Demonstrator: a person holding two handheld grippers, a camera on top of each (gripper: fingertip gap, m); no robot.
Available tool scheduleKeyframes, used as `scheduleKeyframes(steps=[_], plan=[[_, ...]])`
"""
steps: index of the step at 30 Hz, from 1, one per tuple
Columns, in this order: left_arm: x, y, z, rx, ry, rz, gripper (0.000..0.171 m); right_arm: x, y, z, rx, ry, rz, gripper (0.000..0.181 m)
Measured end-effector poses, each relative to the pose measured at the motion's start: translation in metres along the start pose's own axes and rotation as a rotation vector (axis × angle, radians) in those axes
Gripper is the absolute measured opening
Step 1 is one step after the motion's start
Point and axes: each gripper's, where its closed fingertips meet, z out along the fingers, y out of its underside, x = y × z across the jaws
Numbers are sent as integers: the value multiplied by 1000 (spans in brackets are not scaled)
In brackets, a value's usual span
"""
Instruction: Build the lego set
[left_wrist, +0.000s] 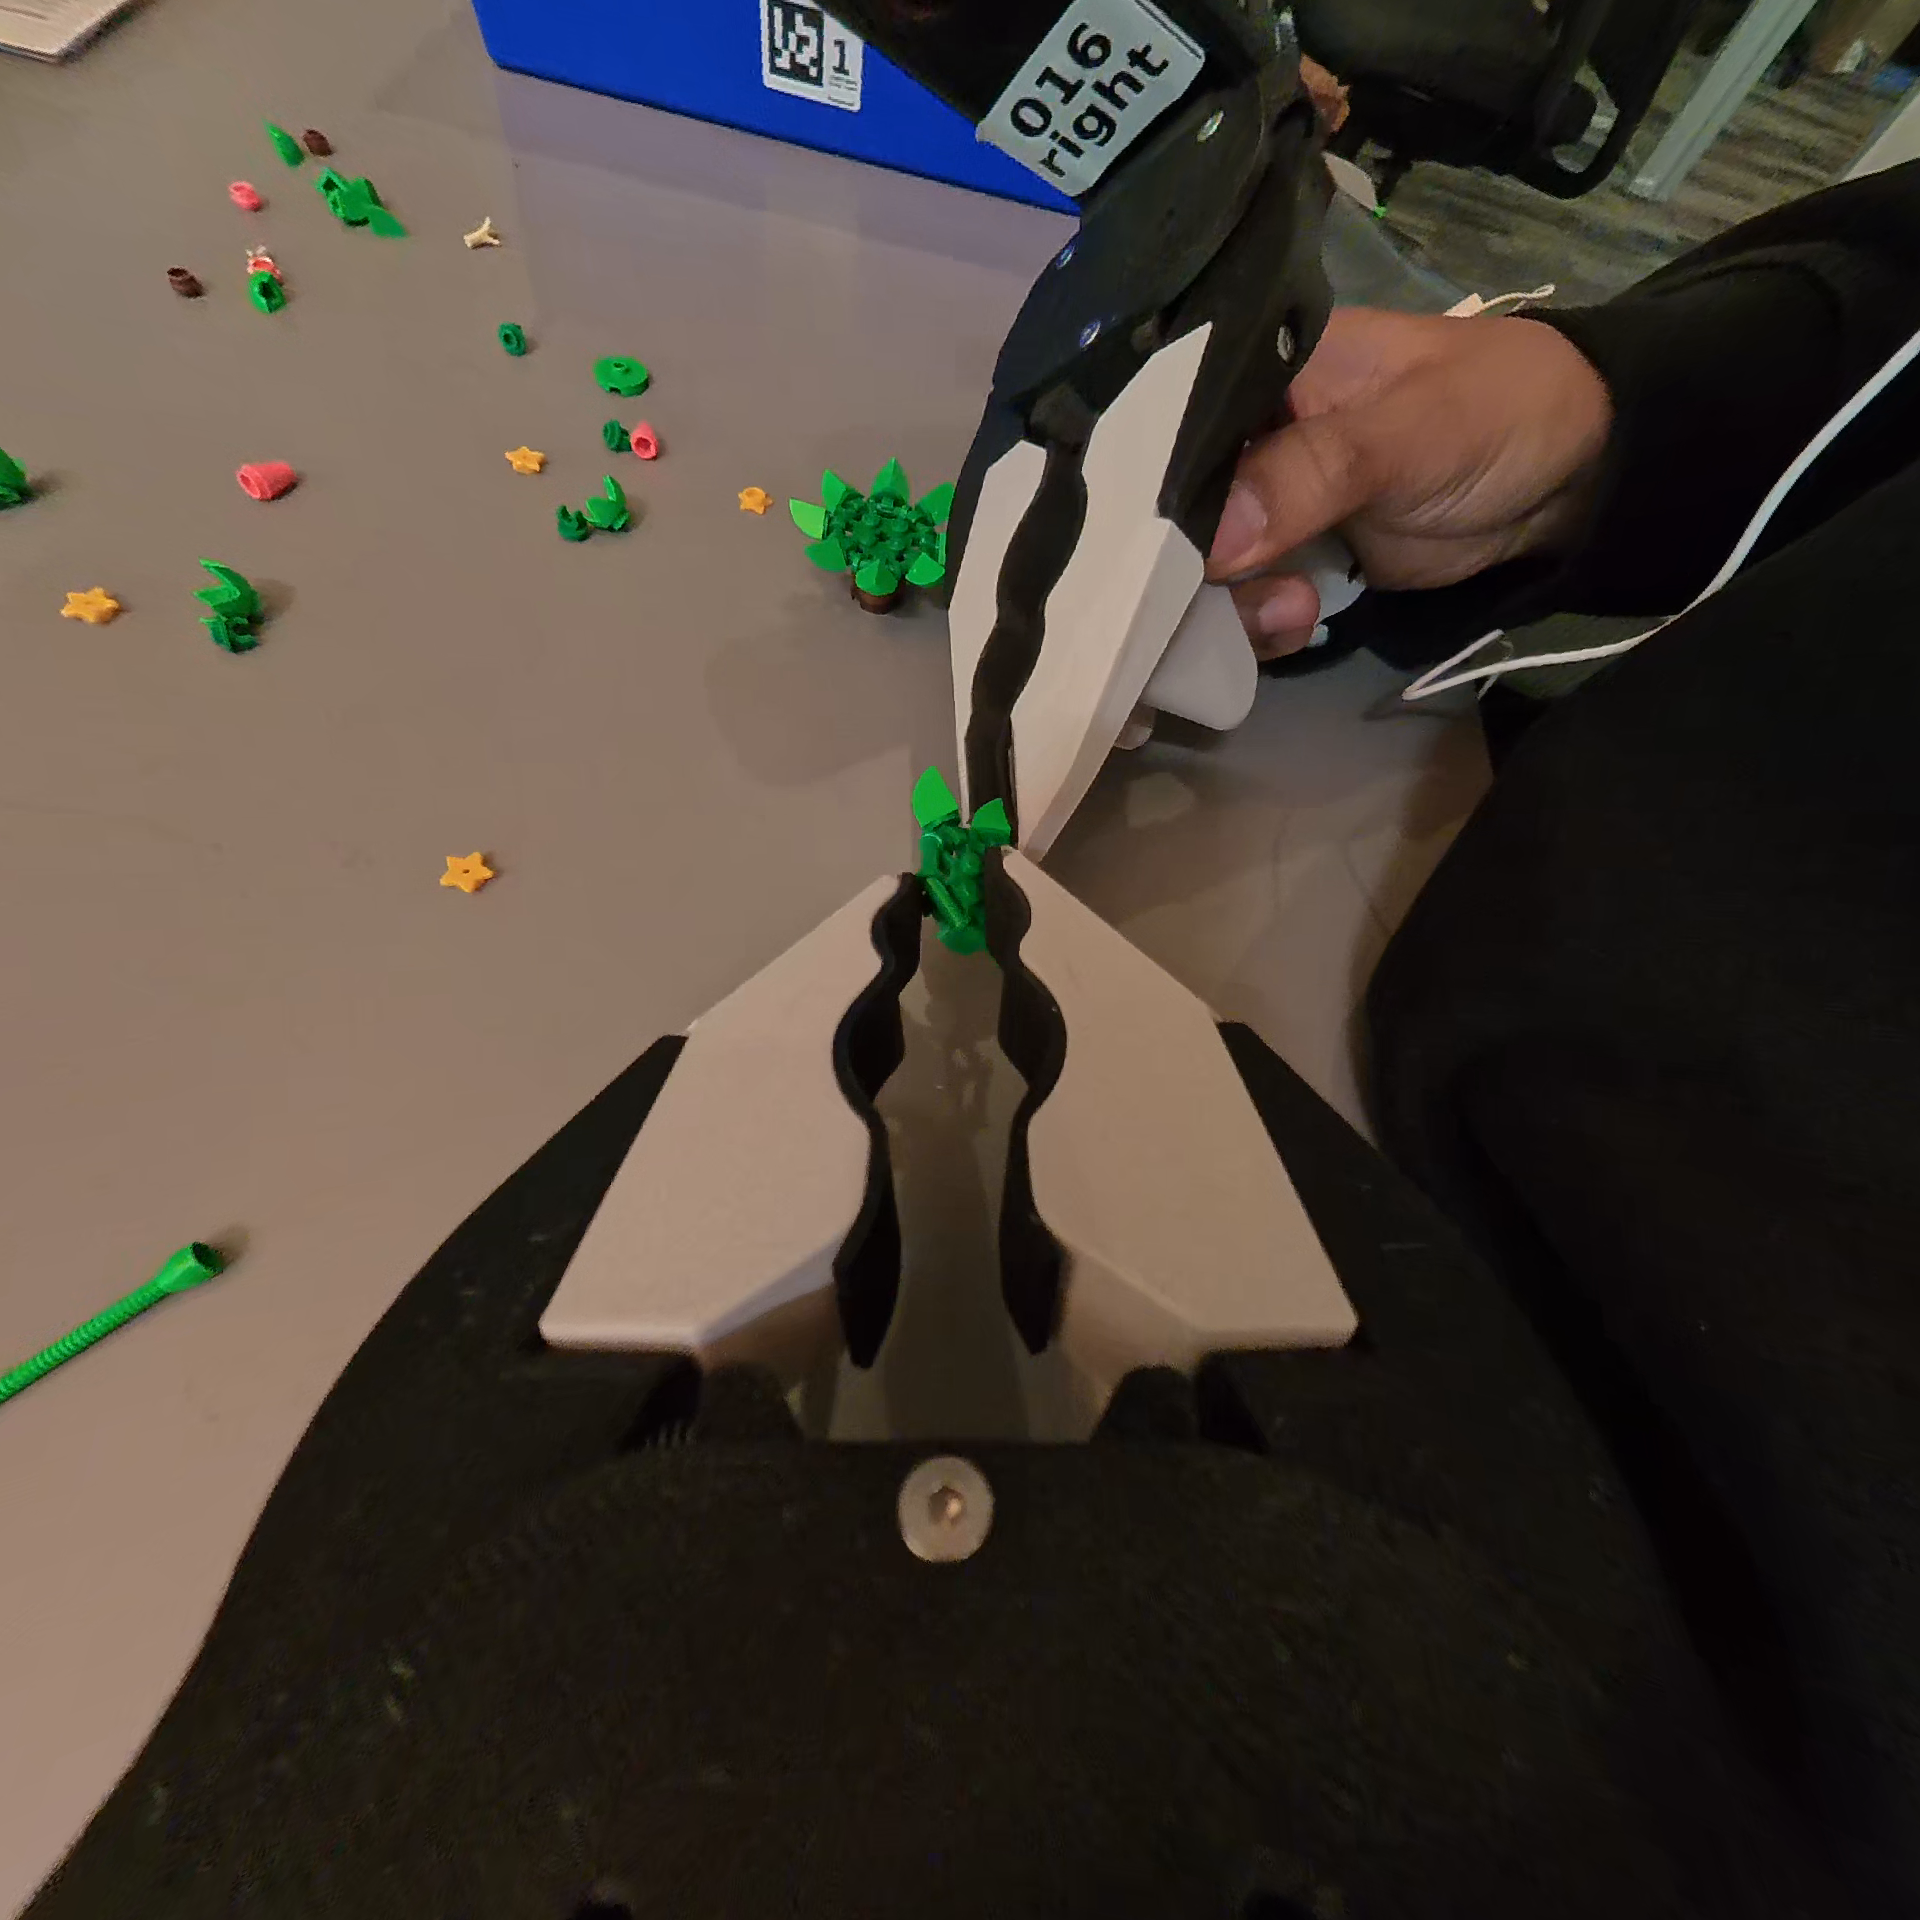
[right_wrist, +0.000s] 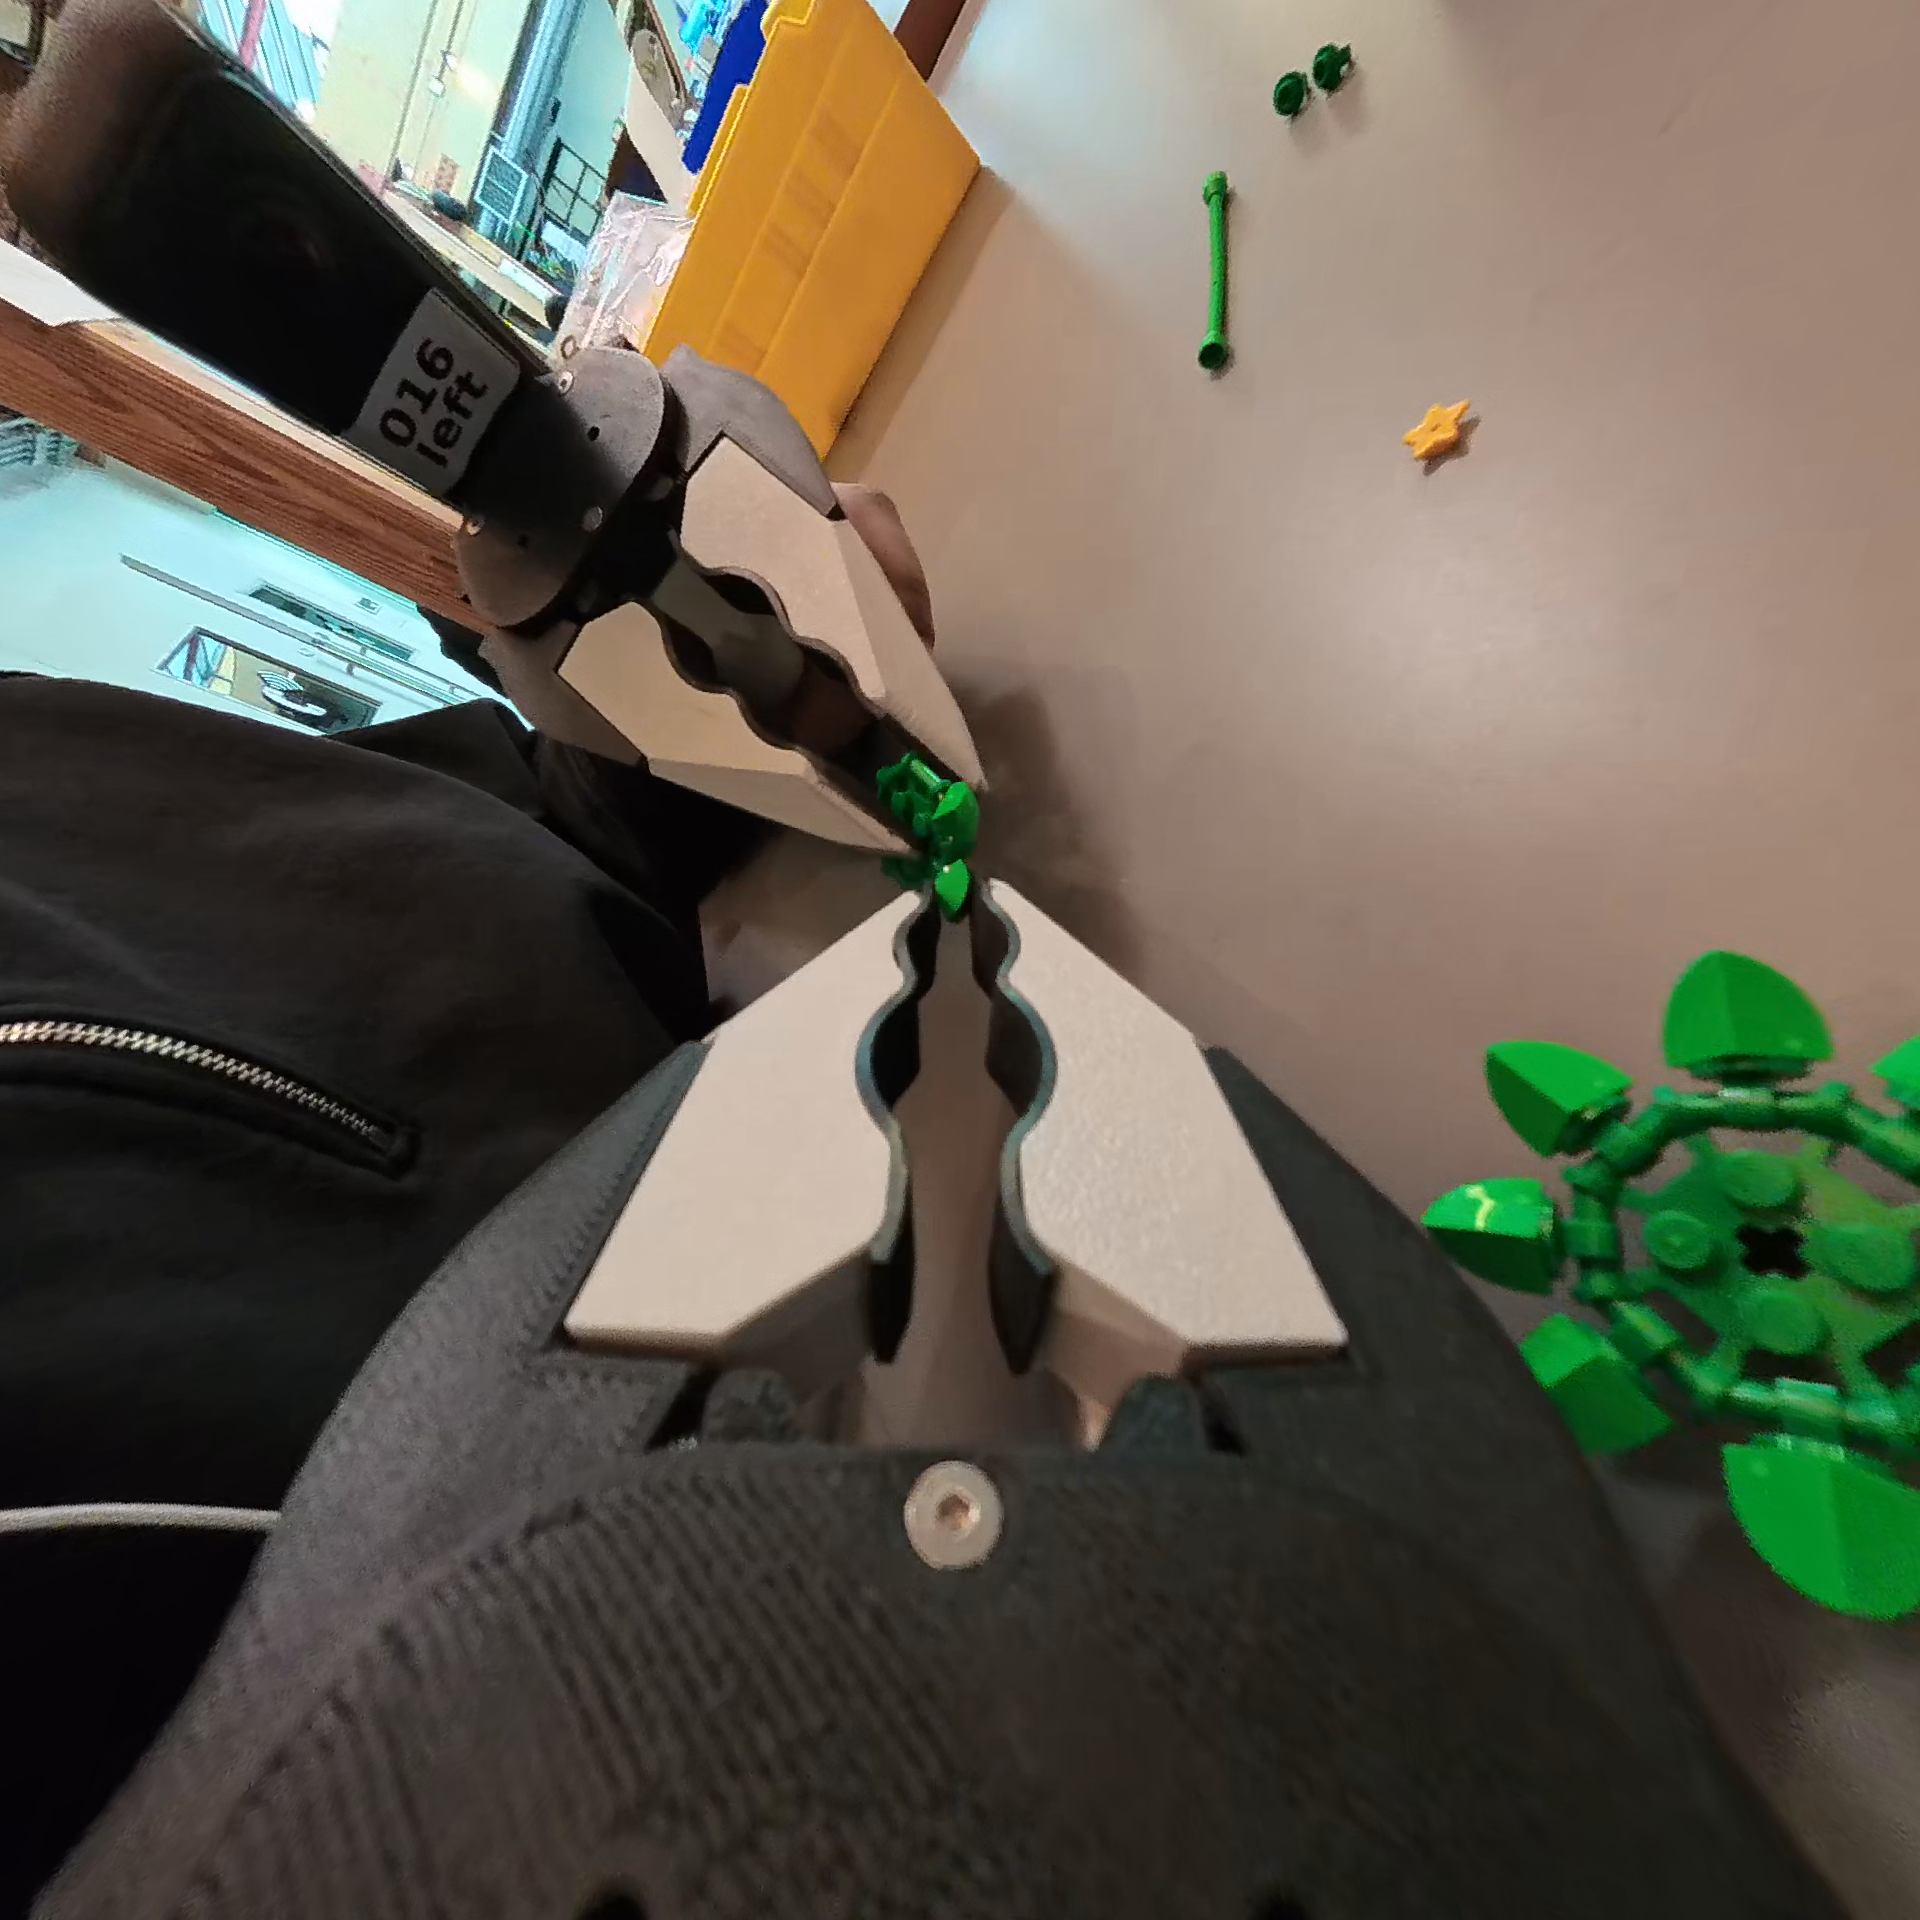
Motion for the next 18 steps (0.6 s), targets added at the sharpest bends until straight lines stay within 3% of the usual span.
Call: scheduleKeyframes(steps=[6,10,18], plan=[[0,0,0,0,19,-23,10,0,2,1,-22,8,-8,4],[-1,-1,-1,8,12,-21,32,14,10,0,-100,113,-17,5],[-2,16,7,-121,-101,188,33,23,20,-1,-186,199,-13,5]])
